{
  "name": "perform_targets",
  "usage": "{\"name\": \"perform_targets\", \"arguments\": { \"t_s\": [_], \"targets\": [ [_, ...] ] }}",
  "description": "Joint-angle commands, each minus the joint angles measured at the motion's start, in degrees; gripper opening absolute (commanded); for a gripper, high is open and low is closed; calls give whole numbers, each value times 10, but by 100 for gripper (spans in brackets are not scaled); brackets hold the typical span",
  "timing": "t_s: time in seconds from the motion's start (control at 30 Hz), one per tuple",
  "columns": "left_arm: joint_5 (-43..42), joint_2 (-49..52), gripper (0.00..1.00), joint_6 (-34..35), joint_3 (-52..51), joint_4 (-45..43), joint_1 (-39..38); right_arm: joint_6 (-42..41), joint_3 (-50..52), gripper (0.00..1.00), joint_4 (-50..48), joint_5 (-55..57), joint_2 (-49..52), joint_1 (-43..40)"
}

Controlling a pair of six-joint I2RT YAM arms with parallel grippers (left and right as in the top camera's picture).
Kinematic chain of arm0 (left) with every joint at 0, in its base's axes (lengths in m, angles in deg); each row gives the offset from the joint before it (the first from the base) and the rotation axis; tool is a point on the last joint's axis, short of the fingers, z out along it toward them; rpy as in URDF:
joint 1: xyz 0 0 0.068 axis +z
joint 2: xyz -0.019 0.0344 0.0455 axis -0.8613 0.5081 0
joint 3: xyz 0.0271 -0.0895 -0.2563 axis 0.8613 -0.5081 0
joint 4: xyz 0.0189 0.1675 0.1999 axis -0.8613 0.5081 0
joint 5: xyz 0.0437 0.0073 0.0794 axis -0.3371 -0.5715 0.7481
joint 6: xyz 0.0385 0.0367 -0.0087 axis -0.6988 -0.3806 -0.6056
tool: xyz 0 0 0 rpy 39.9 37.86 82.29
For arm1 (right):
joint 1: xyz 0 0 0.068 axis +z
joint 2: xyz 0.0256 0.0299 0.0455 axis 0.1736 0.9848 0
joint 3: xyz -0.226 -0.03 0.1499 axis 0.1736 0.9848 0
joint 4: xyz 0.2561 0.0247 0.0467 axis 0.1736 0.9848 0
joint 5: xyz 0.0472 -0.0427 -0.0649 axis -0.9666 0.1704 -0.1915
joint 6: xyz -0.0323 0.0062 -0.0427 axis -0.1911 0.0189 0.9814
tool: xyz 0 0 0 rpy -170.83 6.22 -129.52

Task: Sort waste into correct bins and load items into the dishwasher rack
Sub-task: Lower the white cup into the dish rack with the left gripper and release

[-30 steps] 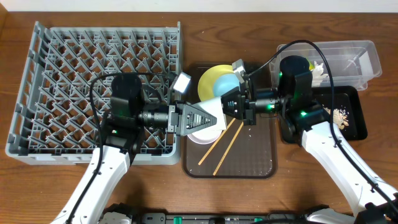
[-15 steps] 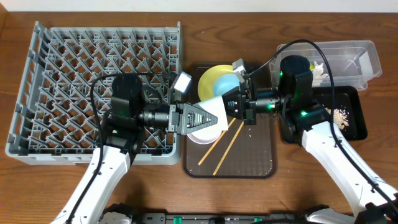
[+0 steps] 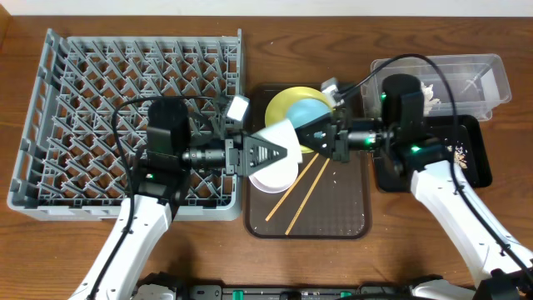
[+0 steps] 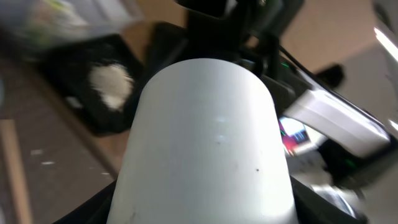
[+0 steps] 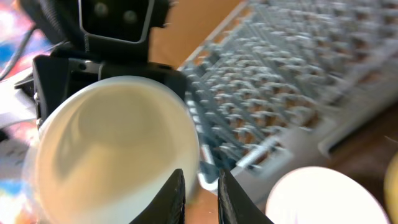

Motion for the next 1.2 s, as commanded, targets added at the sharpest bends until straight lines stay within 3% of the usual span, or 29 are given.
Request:
{"name": "perform_targets", "arguments": {
  "t_s": [0.0, 0.4, 0.6, 0.73, 0.93, 1.17],
  "targets": [
    [82, -7, 8, -87, 8, 42, 26, 36, -2, 17, 34, 62, 4, -32],
    [326, -42, 6, -218, 30, 294, 155, 118, -2, 11, 197, 223, -20, -72],
    [527, -64, 6, -265, 92, 458, 212, 137, -2, 9, 294, 353, -77, -72],
    [650, -63, 6, -267, 115, 518, 221, 137, -2, 8, 349, 415, -106, -72],
    [684, -27, 6, -267, 115, 555, 220, 138, -2, 14, 411, 445, -110, -72],
    [675, 43, 6, -264, 115, 556, 220, 142, -2, 15, 417, 445, -110, -72]
  ]
}}
